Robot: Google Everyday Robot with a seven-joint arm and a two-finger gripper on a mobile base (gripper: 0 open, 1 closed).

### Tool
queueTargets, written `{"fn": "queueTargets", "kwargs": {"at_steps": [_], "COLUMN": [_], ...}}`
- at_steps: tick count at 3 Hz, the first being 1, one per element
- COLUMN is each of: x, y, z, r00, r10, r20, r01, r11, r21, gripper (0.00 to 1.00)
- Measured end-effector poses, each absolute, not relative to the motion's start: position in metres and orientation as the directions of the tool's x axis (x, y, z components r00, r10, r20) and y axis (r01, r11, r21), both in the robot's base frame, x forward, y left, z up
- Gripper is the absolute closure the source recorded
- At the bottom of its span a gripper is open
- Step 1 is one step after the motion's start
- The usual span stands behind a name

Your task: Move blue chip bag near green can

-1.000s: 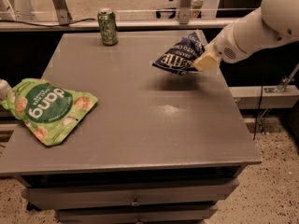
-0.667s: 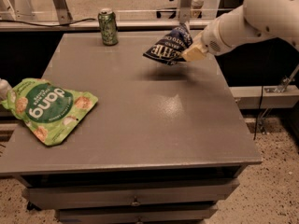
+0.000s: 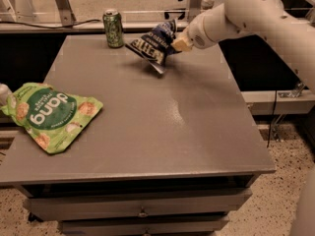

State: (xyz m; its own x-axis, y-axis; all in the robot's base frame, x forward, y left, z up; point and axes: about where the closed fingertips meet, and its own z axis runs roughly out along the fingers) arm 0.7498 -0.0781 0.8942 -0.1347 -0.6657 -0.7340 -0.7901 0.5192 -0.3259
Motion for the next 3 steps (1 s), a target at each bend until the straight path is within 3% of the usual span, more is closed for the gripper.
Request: {"fn": "queueTargets", "kwargs": {"at_steps": [3], "x": [0.795], "y": [-0.012], "z": [0.877], "r00": [-0.059], "r10": [-0.651], "r20": [-0.757], "r01": [-0.843], "r11": [0.438], "r21": [-0.310], "gripper": [1.00]}}
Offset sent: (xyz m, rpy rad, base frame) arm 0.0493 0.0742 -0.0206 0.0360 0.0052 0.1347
